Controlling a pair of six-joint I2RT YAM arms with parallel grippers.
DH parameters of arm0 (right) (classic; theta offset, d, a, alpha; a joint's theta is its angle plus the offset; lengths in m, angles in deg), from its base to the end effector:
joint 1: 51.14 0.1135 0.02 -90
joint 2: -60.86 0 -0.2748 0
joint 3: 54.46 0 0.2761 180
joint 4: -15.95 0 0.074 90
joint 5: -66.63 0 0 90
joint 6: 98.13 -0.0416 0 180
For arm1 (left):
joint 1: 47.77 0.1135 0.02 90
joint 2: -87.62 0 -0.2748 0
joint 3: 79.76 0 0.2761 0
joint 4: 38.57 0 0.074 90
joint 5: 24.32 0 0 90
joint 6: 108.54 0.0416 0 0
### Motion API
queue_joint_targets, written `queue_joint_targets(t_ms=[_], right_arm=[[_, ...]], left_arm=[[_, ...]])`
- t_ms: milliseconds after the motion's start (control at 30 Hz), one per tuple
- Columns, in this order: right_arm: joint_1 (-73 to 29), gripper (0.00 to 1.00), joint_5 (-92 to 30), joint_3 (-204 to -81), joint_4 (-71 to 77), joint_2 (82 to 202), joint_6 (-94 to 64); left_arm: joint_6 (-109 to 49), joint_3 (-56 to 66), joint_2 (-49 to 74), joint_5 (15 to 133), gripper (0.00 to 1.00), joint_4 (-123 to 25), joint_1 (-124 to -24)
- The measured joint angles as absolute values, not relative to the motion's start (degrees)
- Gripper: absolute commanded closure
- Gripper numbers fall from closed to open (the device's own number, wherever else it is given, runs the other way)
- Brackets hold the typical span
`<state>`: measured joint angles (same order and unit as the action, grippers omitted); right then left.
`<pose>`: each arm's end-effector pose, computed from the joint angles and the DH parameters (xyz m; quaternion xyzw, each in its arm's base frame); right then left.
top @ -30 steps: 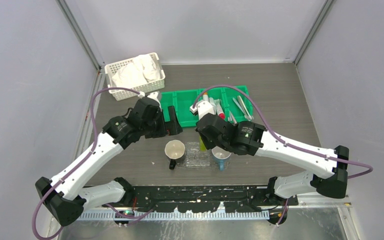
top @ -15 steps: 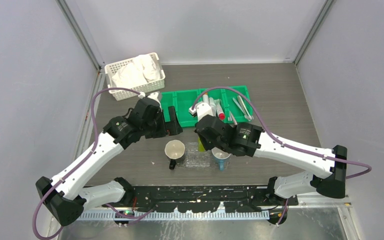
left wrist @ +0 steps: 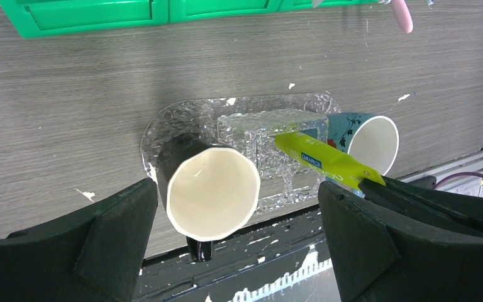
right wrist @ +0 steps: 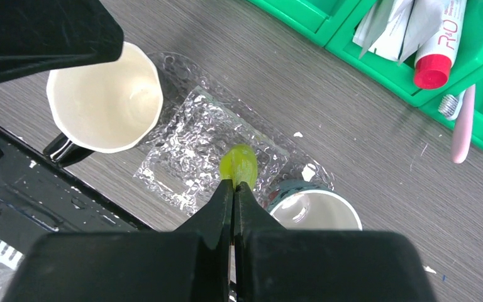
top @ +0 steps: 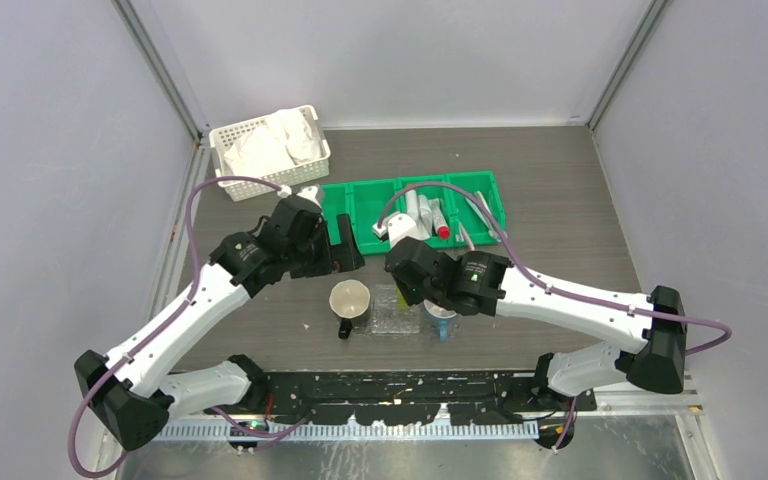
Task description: Prepare toiletry sets of a toothbrush and toothpaste on the tray
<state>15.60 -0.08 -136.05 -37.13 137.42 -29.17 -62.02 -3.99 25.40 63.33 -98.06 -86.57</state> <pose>0.1360 0.2748 0.3215 -0.2885 0.8708 0.1072 0.3833 0.1887 -0.1495 0.3383 -0.0455 0.9257 -0.2324 0.2949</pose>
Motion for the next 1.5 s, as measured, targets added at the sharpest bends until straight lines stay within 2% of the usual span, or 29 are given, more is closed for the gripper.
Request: queue_joint_targets(t_ms=[967,1233,1500], right_arm=[[12.49,0.95,-1.90,-128.57,-30.20,137.77,-29.35],[12.47,0.65,-1.92,-128.18,-29.17,137.77,-29.72],[12.47,0.64,-2.05,-128.70,-30.40,137.26,-29.85]], left_arm=[[-62.00,-5.41,23.61,63.75,0.00,-97.03,-85.83],[-62.02,-5.41,23.59,63.75,0.00,-97.01,-85.76],[-62.00,-5.41,23.59,63.75,0.00,-97.01,-85.63]])
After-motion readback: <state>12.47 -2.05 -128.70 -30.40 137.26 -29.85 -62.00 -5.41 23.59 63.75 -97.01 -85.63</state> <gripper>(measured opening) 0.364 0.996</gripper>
